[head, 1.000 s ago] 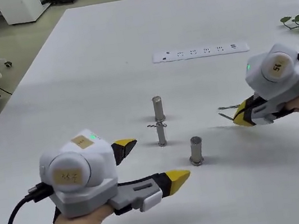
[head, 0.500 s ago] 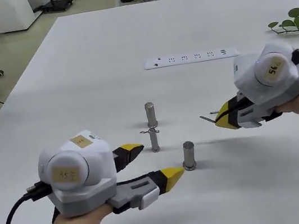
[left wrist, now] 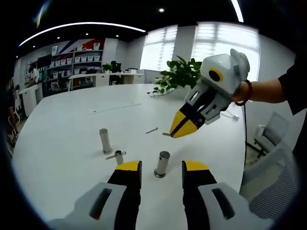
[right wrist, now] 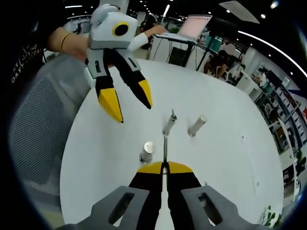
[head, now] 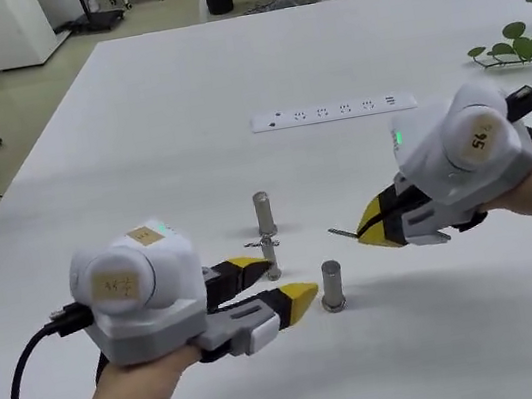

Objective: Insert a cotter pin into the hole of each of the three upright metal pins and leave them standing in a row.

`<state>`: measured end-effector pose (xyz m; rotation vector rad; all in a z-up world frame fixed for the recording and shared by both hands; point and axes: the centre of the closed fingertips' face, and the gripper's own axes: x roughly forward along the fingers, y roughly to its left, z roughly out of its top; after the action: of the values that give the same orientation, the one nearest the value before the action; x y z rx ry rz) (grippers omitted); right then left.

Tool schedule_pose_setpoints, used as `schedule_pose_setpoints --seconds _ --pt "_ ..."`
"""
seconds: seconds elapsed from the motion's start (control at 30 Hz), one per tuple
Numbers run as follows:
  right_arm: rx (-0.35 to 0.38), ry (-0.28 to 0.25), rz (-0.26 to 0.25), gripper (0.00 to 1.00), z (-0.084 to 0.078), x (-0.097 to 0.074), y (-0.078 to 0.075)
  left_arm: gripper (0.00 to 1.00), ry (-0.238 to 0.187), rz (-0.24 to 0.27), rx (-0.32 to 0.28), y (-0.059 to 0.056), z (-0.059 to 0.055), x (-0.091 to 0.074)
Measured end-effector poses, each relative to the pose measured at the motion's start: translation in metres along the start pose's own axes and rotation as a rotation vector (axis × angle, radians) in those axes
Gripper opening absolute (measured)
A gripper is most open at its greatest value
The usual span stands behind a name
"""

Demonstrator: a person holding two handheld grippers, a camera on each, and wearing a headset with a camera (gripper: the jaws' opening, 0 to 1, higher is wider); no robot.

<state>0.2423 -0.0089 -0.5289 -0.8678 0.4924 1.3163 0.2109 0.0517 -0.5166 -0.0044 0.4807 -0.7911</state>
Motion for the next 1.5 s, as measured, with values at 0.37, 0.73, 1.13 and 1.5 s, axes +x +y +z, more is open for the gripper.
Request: schedule_pose_setpoints --seconds 0.37,0.73,1.13,1.5 --pt "-0.076 -0.018 0.044 0.0 0.018 0.003 0.021 0.24 -0.003 -0.048 -0.079 -0.007 0.004 0.006" --pt "-0.131 -0.046 0.073 0.0 0.031 0.004 0.032 0.16 0.006 -0.084 -0.134 -0.014 0.004 0.008" --pt "-0.169 -0.05 0.081 0.0 0.037 0.005 0.039 0.08 0.004 -0.119 -0.196 -0.022 0.005 0.009" --pt "-0.177 -0.05 0.079 0.0 0.039 0.006 0.042 0.01 -0.011 -0.133 -0.276 -0.02 0.006 0.009"
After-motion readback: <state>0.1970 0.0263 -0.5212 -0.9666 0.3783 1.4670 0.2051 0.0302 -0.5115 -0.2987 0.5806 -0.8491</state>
